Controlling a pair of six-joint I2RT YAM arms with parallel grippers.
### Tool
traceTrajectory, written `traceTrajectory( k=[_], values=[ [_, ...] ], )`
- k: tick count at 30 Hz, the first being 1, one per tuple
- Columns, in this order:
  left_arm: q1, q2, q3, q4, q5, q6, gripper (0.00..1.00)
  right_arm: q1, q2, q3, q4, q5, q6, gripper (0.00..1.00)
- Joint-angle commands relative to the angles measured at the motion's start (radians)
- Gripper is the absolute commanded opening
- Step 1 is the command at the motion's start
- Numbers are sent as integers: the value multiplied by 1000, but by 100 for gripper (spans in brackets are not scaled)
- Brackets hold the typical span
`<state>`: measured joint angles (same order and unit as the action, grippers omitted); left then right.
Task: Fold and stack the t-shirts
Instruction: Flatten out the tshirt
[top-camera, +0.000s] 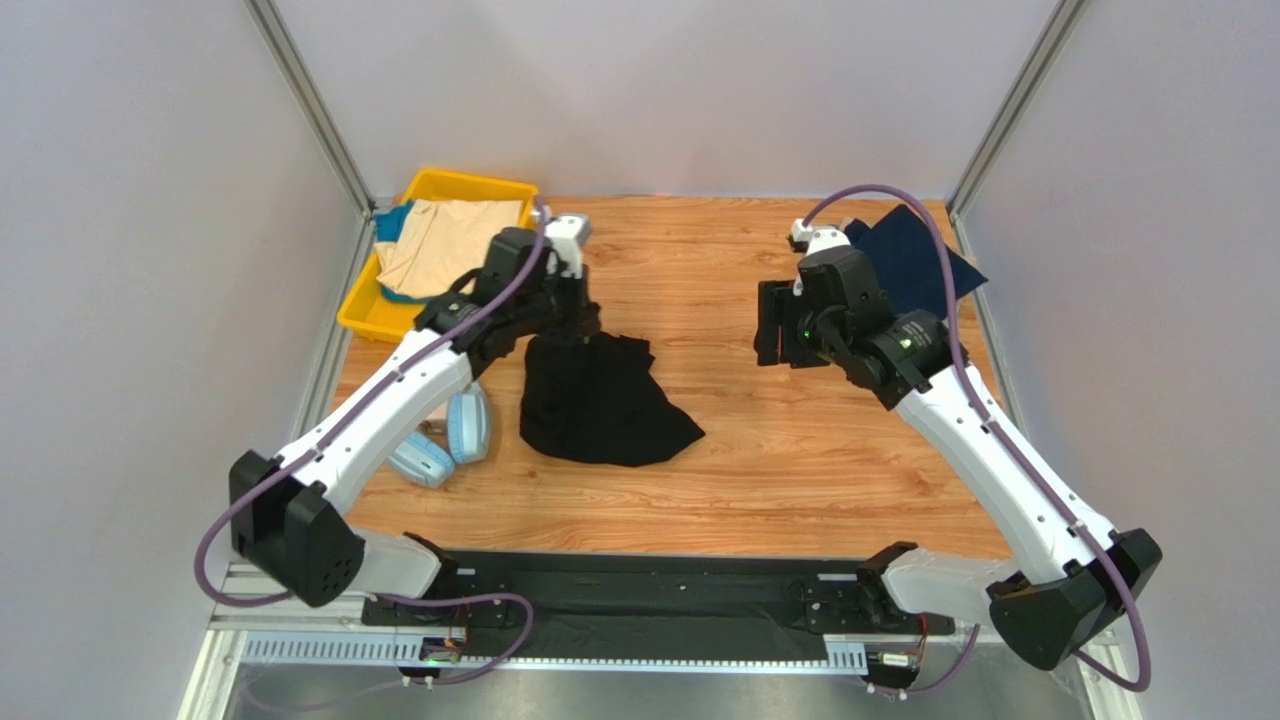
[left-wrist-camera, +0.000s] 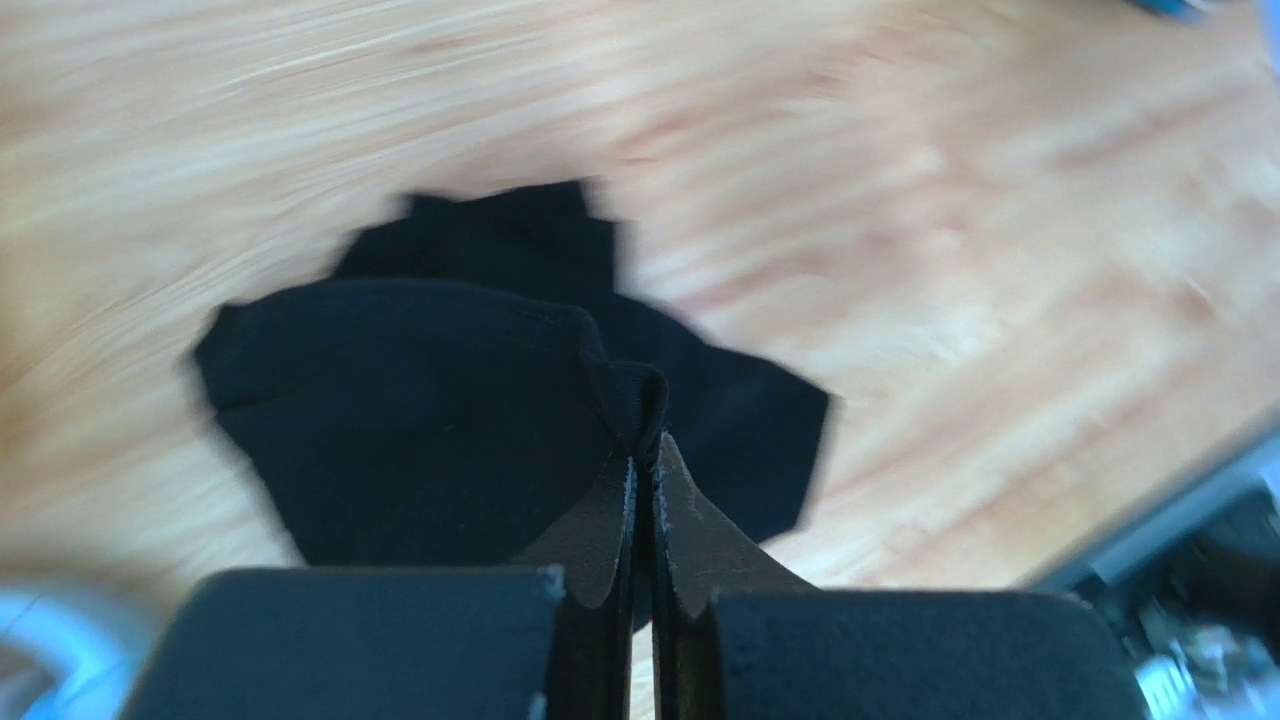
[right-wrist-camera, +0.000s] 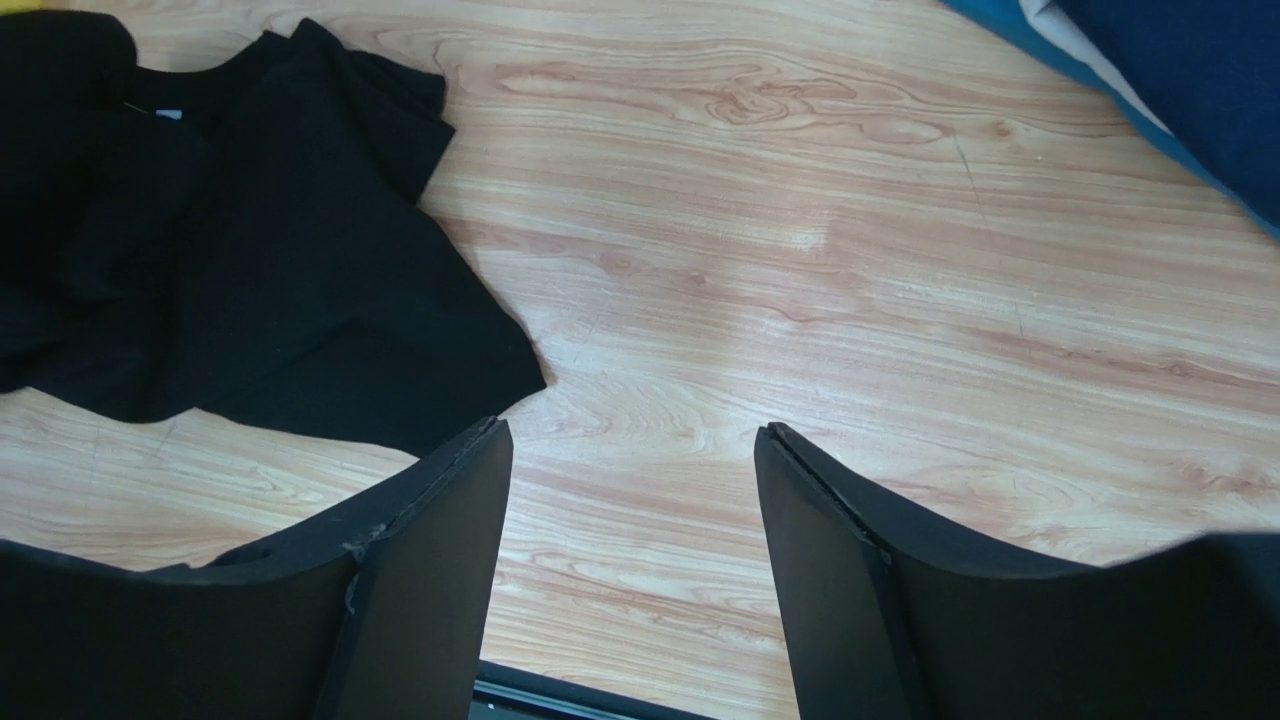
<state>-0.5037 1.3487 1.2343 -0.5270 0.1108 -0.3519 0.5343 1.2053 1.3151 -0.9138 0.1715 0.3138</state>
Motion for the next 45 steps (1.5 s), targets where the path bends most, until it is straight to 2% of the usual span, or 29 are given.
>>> traceTrajectory(
  k=[1,5,9,11,18,20,23,28,31,38,43,45],
  values=[
    [-148,70,148,79,179,68,0,-3,-44,-34,44,57,5,66],
    [-248,159,250,82,234,68,0,-28,-93,-69,35,114,22,66],
    [-309,198,350,79,317,64,0,-69,-133,-88,12,105,22,69],
    [-314,179,356,93,346,53,0,-76,-148,-100,10,100,21,80],
    [-314,17,346,78,428,94,0,-74,-176,-194,82,37,47,79],
    [-312,-77,338,39,406,114,0,-76,-155,-197,101,13,54,79],
    [-282,-229,277,13,296,129,0,-77,-116,-195,130,-29,54,79],
    [-156,-411,128,-97,75,130,0,-76,-53,-191,187,-79,54,79],
    [-98,-424,10,-166,-19,99,0,-76,-20,-169,223,-105,48,79],
    [-90,-353,-223,-191,-13,-24,0,-71,108,-82,231,-190,48,79],
    [-90,-335,-283,-273,-108,-94,0,-54,177,-68,253,-240,54,79],
    [-90,-355,-292,-327,-209,-125,0,-45,200,-70,262,-260,59,79]
  ],
)
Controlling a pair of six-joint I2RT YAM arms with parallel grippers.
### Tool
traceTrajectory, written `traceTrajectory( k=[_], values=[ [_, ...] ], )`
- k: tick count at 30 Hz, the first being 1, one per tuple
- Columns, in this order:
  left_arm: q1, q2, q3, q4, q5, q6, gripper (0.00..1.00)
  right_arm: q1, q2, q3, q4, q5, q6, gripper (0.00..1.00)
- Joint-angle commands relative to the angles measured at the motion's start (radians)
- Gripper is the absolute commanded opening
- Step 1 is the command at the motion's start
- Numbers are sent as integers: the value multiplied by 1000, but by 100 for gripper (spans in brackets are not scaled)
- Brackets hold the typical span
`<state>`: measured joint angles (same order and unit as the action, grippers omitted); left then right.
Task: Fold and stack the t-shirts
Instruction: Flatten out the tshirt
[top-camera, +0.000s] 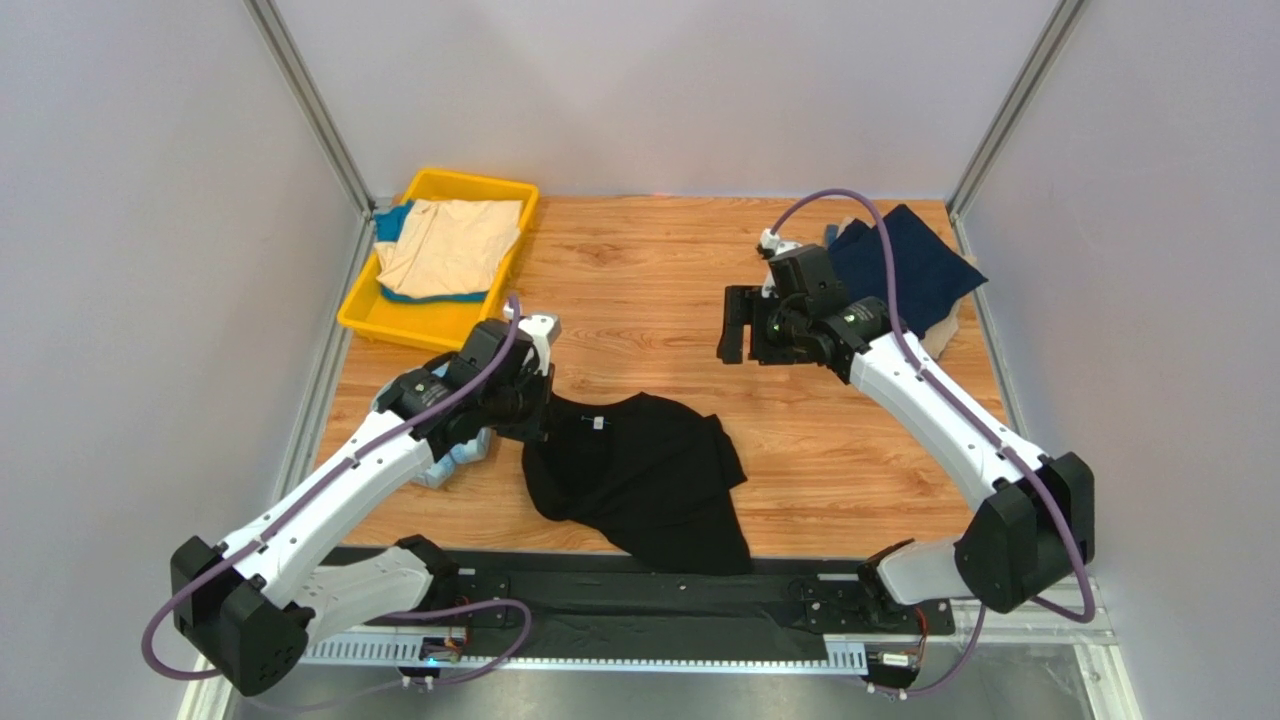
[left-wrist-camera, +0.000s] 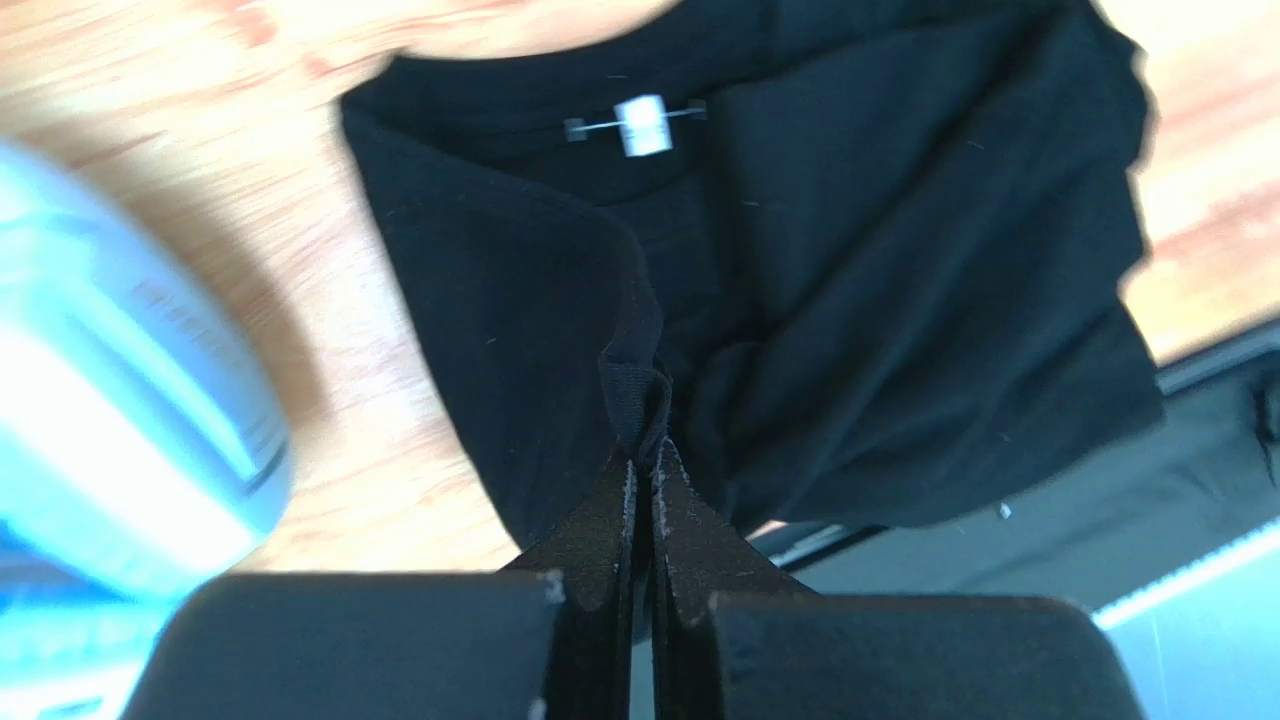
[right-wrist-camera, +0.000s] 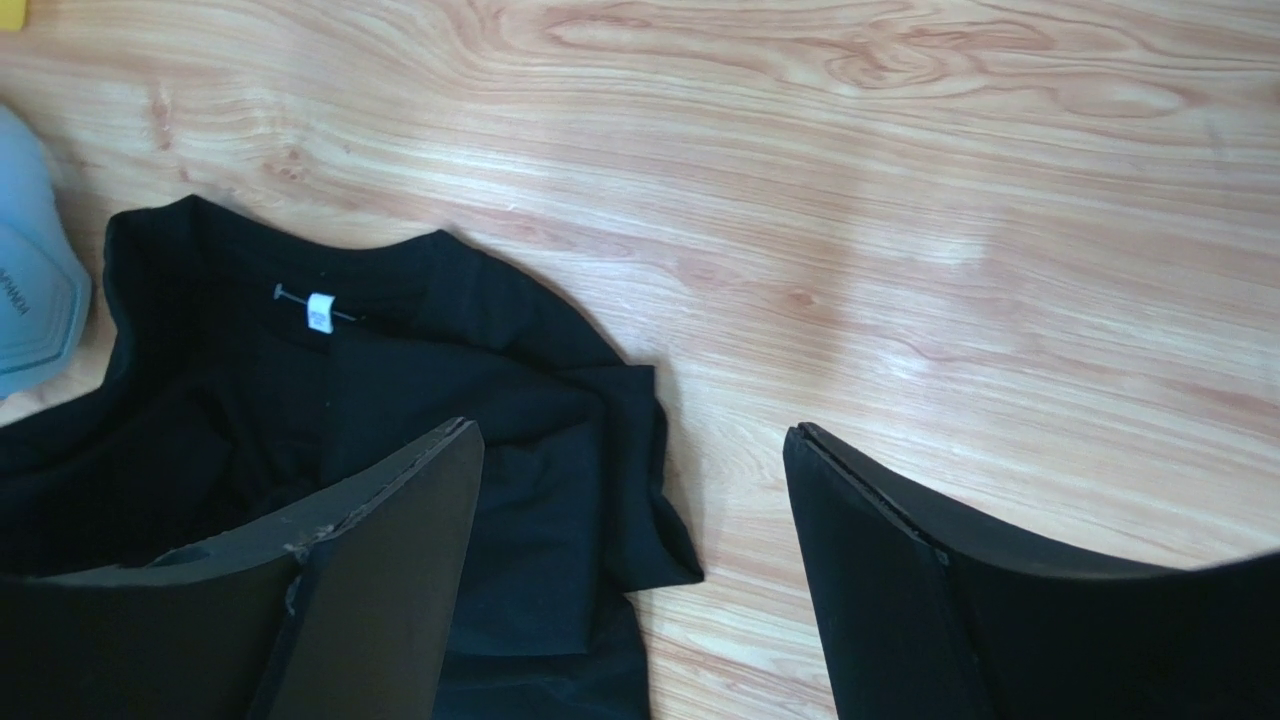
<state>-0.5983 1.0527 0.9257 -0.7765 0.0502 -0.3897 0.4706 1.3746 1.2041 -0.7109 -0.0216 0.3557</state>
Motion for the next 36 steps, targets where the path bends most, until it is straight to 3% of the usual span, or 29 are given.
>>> traceTrajectory(
  k=[1,7,11,20,36],
  values=[
    [5,-66,15,-96,-180,-100,0,22,41,40,74,-90,19,79],
    [5,-97,18,-214,-363,-181,0,97,144,31,149,-170,32,80],
    [5,-89,4,-260,-394,-231,0,169,239,63,175,-196,35,80],
    [5,-105,-25,-285,-409,-279,0,247,406,153,274,-210,-15,81],
    [5,-6,10,-251,-395,-267,0,293,730,413,425,-495,-11,78]
  ],
)
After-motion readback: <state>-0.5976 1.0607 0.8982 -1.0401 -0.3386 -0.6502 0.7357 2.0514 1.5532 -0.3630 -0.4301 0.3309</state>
